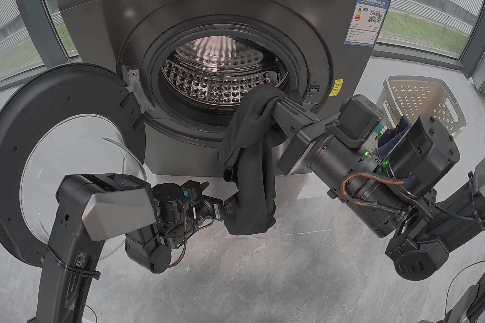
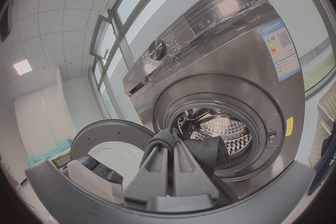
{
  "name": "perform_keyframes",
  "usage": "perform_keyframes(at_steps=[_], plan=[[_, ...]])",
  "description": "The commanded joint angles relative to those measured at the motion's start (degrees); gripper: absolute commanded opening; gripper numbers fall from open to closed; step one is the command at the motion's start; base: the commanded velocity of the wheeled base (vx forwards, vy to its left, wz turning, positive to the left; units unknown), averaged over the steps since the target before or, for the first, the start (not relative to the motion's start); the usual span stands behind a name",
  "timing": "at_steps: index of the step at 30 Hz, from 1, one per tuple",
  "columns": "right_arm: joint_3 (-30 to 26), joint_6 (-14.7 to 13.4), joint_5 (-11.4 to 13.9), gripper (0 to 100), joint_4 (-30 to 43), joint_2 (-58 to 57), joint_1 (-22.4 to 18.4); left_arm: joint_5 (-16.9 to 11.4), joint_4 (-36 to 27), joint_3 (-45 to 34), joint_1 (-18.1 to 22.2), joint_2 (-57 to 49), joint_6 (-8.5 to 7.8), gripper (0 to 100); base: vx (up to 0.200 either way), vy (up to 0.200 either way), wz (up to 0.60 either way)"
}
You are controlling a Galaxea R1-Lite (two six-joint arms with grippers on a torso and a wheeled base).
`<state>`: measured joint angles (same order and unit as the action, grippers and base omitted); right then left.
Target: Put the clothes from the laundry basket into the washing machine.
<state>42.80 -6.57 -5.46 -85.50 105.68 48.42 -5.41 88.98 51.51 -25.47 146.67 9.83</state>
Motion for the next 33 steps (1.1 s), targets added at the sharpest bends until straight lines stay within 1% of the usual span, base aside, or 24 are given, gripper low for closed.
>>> perform_keyframes(at_steps=[1,3,5,10,14,20,21,26,30,32,33], plan=[[-0.09,-0.02,0.01,0,-0.01,0.32,0.01,-0.30,0.32,1.05,-0.02,1.25,0.19,100,0.000,0.000,0.00],[-0.17,-0.02,0.01,0,-0.01,0.32,0.01,-0.92,0.32,1.23,-0.11,1.34,0.19,100,0.000,0.000,0.00],[-0.35,-0.02,0.01,0,-0.01,0.49,0.01,-2.15,0.32,1.67,-0.11,1.61,0.11,100,0.000,0.000,0.00],[-0.35,-0.02,0.01,0,-0.10,0.93,0.01,-4.34,0.32,4.39,0.15,3.01,0.02,100,0.000,0.000,0.00],[-0.35,-0.02,0.01,0,-0.10,1.37,0.01,-4.43,0.32,8.26,0.07,5.12,-0.07,100,0.000,0.000,0.00],[-0.35,-0.02,0.01,0,-0.10,1.37,0.01,-4.34,0.32,11.07,0.15,6.18,-0.33,100,0.000,0.000,0.00],[-0.35,-0.02,0.01,0,-0.10,1.37,0.01,-4.34,0.32,11.07,0.15,6.18,-0.25,0,0.000,0.000,0.00],[-0.44,-0.11,0.01,0,-0.10,1.37,0.01,-4.08,0.32,11.51,0.42,6.26,0.02,0,0.000,0.000,0.00],[-0.97,-0.11,0.01,0,-0.28,0.93,-0.34,-3.82,0.32,12.13,1.12,5.91,-0.07,0,0.000,0.000,0.00],[-2.11,-0.11,0.10,0,-0.54,0.23,-1.40,-3.46,0.41,11.60,2.53,4.59,-0.07,0,0.000,0.000,0.00],[-2.64,-0.11,0.10,0,-0.63,-0.30,-2.10,-2.85,0.41,10.98,3.05,3.28,-0.07,0,0.000,0.000,0.00]])
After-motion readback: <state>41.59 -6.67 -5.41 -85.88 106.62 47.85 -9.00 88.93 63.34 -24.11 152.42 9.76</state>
